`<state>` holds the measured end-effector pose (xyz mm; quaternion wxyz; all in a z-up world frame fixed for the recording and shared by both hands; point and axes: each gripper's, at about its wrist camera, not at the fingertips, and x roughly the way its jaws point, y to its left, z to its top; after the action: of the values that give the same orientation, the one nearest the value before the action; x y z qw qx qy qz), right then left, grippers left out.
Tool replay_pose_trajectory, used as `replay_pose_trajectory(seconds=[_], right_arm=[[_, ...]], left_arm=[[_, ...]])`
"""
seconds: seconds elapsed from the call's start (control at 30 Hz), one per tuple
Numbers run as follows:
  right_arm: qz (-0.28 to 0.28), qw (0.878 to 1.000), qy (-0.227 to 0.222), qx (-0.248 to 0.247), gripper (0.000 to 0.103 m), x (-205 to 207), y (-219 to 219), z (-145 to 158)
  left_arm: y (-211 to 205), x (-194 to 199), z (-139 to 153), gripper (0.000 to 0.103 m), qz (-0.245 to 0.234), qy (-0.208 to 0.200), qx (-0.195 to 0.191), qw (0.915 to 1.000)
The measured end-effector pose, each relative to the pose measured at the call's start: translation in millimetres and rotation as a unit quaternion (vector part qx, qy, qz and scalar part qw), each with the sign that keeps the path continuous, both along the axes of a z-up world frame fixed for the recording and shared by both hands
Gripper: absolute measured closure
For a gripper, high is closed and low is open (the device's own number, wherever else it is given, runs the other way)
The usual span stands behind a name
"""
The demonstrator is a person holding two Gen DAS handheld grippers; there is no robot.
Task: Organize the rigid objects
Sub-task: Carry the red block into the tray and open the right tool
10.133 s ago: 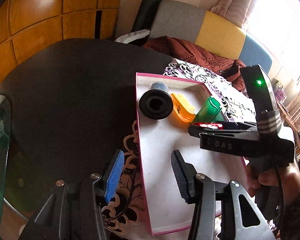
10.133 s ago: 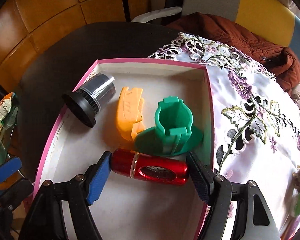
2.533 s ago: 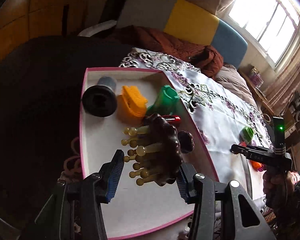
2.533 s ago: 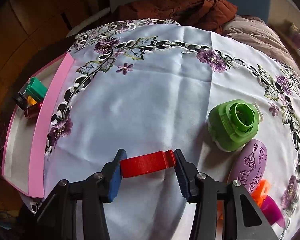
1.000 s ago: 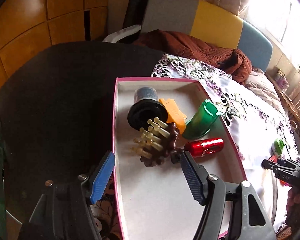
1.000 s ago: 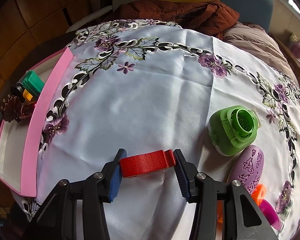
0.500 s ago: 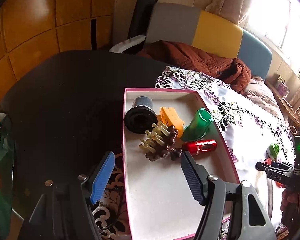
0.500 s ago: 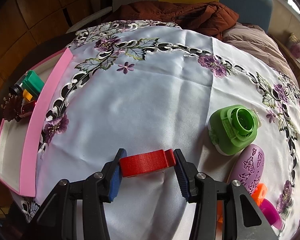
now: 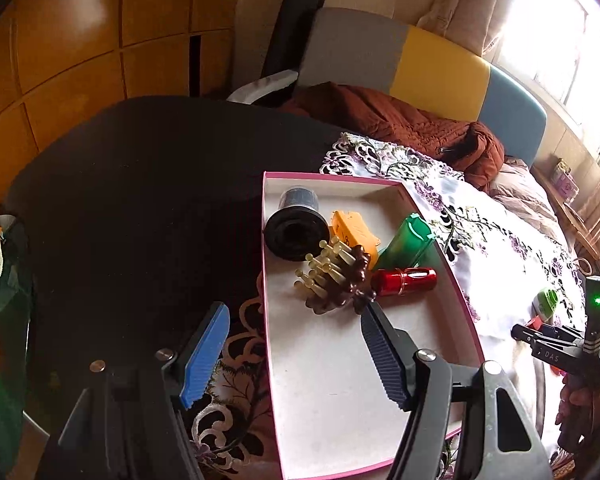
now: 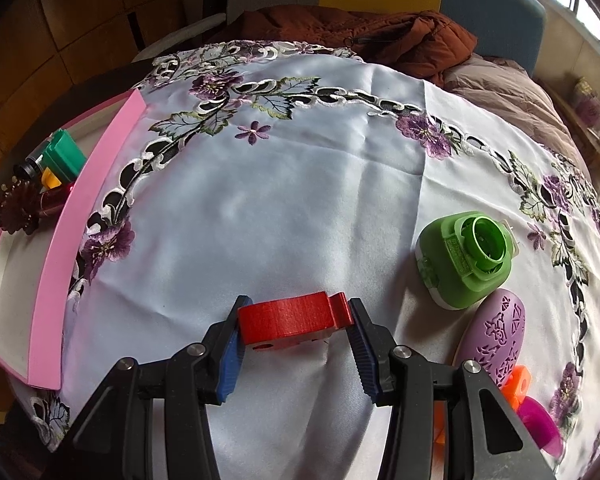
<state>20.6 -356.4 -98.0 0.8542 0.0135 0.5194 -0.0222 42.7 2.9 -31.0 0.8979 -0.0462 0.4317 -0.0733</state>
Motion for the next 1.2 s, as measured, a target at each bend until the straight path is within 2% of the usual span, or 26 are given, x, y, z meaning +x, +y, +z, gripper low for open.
replay_pose_trajectory(seconds=[0.27,0.4,0.6,0.77,0.93,1.07,1.2], right_arm=[[-0.024,1.000,-0.006,-0.015,0.055,-2.2,5.7,3.4],[-0.031,0.999,-0.020,-0.004,0.056,-6.4,10.4,19.9],[0.034,0.996,-0.075,0.036,0.055,-7.8,55.3,66.2],[0.100,0.989,-0.091,0.056,0.055,-3.7,108.6,80.7],[0.154,0.983,-0.077,0.063,0.055,3.3,153.7,72.9],[0.188,0.979,-0.046,0.057,0.055,18.8,181.6,56.5],[0.194,0.981,-0.006,0.015,0.055,40.3,197.1,30.2]], left_arm=[[11.4,-2.5,-5.3,0.034,0.009,0.005,-0.009,0.9999],[21.5,-3.0,-6.9,0.034,0.017,0.004,-0.015,0.9997],[32.5,-1.5,-11.1,0.034,0.029,0.013,-0.030,0.9990],[36.2,-2.9,-9.6,0.034,0.030,0.009,-0.038,0.9988],[37.7,-4.9,-9.2,0.034,0.026,0.008,-0.035,0.9990],[39.8,-4.6,-10.0,0.034,0.029,0.010,-0.035,0.9989],[40.6,-4.2,-12.3,0.034,0.028,0.017,-0.040,0.9987]])
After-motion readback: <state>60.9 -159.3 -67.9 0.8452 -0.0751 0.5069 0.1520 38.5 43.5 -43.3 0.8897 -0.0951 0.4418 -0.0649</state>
